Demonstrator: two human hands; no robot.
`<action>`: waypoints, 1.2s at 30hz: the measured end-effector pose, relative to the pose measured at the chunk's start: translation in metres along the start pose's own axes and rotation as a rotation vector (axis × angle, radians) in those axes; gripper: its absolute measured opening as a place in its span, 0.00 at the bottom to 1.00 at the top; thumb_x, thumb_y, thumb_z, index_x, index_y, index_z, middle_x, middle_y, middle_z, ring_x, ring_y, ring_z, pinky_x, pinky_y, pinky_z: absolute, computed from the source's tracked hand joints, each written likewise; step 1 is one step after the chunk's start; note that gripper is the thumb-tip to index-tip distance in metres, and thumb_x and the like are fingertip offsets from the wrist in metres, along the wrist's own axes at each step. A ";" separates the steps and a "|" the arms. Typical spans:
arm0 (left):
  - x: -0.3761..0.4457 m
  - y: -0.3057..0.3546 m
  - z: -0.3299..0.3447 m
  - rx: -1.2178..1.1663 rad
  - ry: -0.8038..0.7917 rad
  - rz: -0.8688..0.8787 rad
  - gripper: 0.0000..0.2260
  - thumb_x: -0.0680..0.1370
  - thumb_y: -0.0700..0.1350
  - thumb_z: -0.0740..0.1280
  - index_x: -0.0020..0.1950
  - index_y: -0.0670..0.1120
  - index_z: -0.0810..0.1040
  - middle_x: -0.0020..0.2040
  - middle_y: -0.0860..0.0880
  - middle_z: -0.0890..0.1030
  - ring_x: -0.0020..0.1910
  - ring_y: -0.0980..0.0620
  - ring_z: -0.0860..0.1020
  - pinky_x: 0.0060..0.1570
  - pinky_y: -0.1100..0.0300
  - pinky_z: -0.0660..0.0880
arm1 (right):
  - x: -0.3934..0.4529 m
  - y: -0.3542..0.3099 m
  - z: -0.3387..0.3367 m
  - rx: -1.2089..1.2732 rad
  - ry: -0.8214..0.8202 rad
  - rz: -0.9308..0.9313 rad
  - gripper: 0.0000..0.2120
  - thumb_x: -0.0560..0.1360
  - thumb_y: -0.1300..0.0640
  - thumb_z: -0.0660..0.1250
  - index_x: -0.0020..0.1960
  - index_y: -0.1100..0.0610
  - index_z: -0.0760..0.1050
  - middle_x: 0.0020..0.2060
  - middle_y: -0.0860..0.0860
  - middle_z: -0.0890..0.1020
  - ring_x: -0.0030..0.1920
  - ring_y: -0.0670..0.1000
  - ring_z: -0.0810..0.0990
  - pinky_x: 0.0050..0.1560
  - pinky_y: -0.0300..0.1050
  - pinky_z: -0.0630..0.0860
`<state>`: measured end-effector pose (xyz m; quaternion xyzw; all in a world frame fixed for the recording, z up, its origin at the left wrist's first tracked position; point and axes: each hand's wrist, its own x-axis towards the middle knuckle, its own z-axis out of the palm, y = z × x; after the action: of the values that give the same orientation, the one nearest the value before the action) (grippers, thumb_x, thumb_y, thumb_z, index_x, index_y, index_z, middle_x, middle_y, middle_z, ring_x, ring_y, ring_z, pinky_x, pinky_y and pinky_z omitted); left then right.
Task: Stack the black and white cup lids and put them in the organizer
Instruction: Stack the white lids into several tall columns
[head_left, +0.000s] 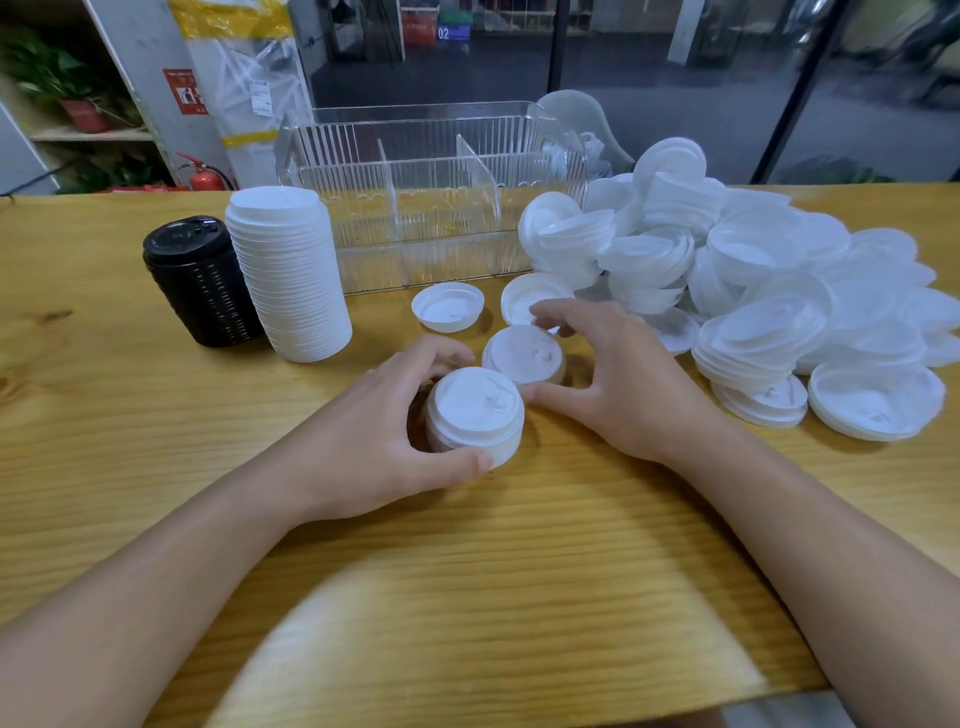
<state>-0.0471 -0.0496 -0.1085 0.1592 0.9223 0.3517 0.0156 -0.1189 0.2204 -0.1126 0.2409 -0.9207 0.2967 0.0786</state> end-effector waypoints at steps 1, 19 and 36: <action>0.000 -0.001 0.000 -0.015 0.005 -0.002 0.31 0.73 0.60 0.83 0.70 0.62 0.72 0.67 0.64 0.80 0.72 0.59 0.76 0.71 0.51 0.73 | 0.000 0.000 -0.002 0.022 0.028 0.009 0.38 0.72 0.36 0.81 0.77 0.45 0.73 0.65 0.36 0.79 0.67 0.42 0.75 0.73 0.51 0.72; 0.006 -0.003 0.011 -0.075 0.127 -0.064 0.35 0.63 0.68 0.85 0.66 0.67 0.75 0.64 0.62 0.82 0.68 0.61 0.77 0.69 0.50 0.76 | -0.007 -0.030 0.001 0.319 -0.150 -0.118 0.25 0.71 0.44 0.84 0.65 0.42 0.82 0.60 0.40 0.82 0.64 0.44 0.79 0.63 0.43 0.74; 0.002 0.003 0.012 0.030 0.066 0.012 0.39 0.75 0.74 0.73 0.82 0.68 0.63 0.72 0.76 0.66 0.77 0.68 0.63 0.77 0.54 0.66 | 0.004 -0.007 0.009 0.219 0.075 -0.027 0.18 0.80 0.42 0.75 0.68 0.43 0.81 0.61 0.40 0.80 0.57 0.45 0.81 0.52 0.36 0.71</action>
<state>-0.0461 -0.0395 -0.1149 0.1533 0.9265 0.3431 -0.0194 -0.1192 0.2085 -0.1148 0.2493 -0.8758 0.4034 0.0903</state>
